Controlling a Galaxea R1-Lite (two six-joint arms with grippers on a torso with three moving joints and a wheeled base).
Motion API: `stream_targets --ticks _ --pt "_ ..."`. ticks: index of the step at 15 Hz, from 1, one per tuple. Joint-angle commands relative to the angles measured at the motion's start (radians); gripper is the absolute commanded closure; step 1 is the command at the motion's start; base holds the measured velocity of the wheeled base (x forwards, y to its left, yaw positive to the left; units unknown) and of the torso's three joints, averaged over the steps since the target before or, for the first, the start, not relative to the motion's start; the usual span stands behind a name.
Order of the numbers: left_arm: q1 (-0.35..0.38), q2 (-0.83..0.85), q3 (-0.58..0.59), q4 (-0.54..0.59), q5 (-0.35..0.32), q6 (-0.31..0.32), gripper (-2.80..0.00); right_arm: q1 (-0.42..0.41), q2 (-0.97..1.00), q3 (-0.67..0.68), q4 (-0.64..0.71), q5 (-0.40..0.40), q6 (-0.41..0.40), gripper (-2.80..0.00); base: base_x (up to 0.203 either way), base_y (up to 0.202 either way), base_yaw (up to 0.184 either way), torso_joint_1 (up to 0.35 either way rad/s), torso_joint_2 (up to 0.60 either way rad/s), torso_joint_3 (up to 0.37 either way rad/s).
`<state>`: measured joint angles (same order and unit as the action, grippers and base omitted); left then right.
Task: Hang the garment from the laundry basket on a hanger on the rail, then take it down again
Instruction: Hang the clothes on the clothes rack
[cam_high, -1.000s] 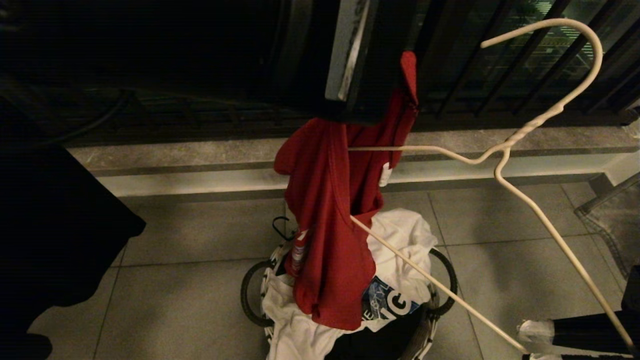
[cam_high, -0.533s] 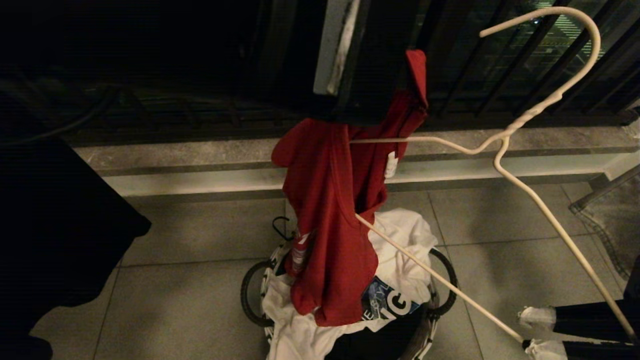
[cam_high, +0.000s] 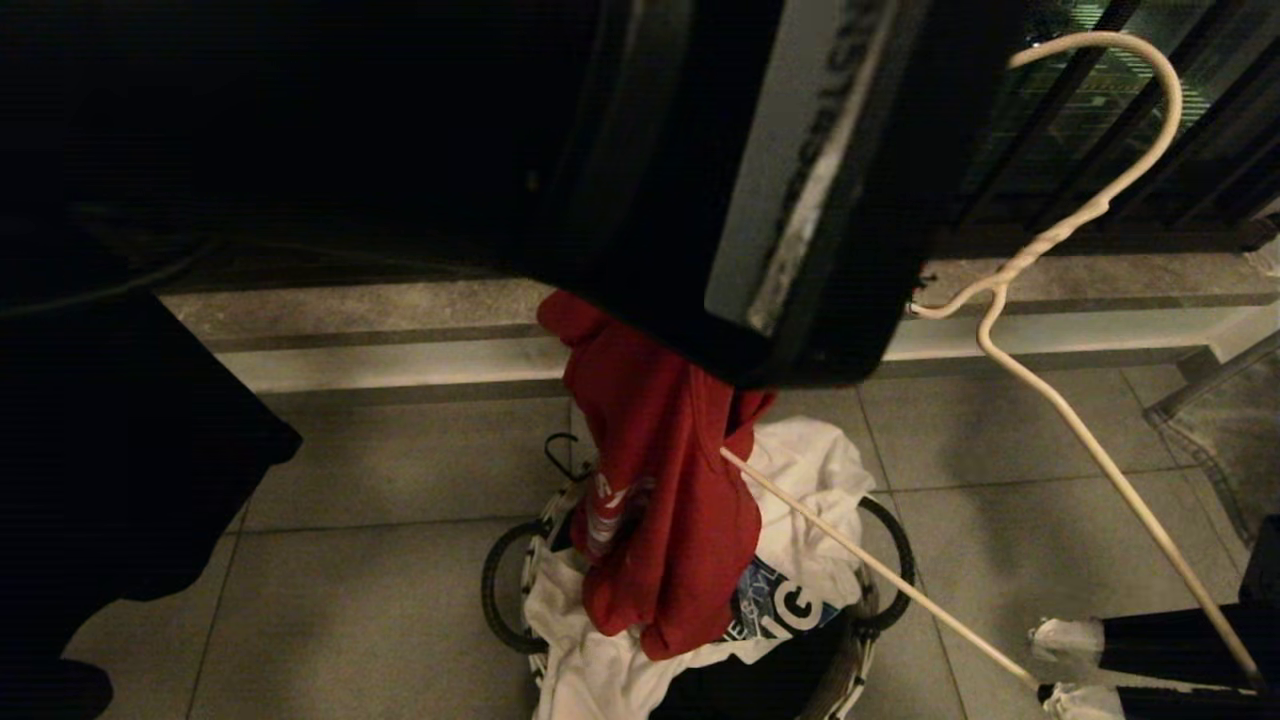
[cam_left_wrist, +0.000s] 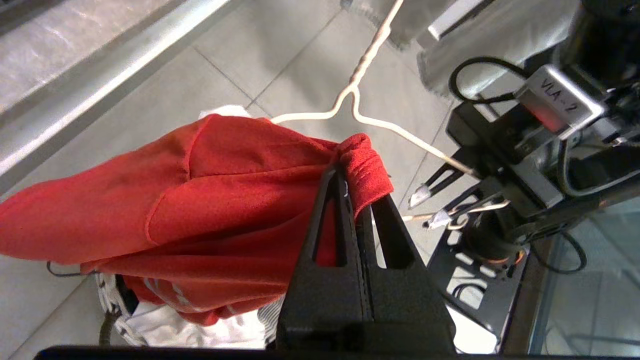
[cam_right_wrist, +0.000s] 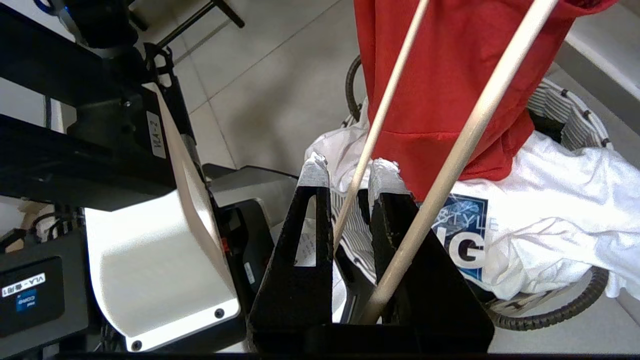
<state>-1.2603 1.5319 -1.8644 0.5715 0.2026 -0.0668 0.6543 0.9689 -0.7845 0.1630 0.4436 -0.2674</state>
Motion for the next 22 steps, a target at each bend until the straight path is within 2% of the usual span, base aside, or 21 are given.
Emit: stream_targets --ticks 1,3,7,8,16,20,22 --pt "0.018 0.013 -0.003 0.039 0.000 0.001 0.00 0.001 0.002 0.003 0.001 0.003 -0.004 0.00 0.000 0.000 0.000 0.000 0.00 0.000" --pt "0.018 0.013 -0.009 0.065 -0.002 0.011 0.00 0.001 0.002 0.006 0.000 0.003 -0.003 0.00 0.000 0.000 0.000 0.000 0.00 0.000" --pt "0.019 0.034 -0.070 0.088 -0.040 0.070 0.00 0.001 -0.001 0.017 -0.012 0.003 -0.003 0.00 0.000 0.000 0.000 0.000 0.00 0.000" --pt "0.018 0.033 -0.074 0.089 -0.041 0.100 0.00 0.001 0.000 0.021 -0.029 0.003 -0.003 0.00 0.000 0.000 0.000 0.000 0.00 0.000" --pt "0.018 0.030 -0.075 0.085 -0.041 0.145 0.00 0.001 -0.013 0.033 -0.088 0.009 0.005 0.00 0.000 0.000 0.000 0.000 0.00 0.000" --pt "0.016 0.047 -0.081 0.051 -0.041 0.173 0.00 0.002 -0.043 0.040 -0.125 0.023 0.045 0.00 0.000 0.000 0.000 0.000 0.00 0.000" --pt "0.018 0.041 -0.082 0.000 -0.041 0.218 0.00 0.002 -0.058 0.056 -0.125 0.050 0.035 0.00 0.000 0.000 0.000 0.000 0.00 0.000"
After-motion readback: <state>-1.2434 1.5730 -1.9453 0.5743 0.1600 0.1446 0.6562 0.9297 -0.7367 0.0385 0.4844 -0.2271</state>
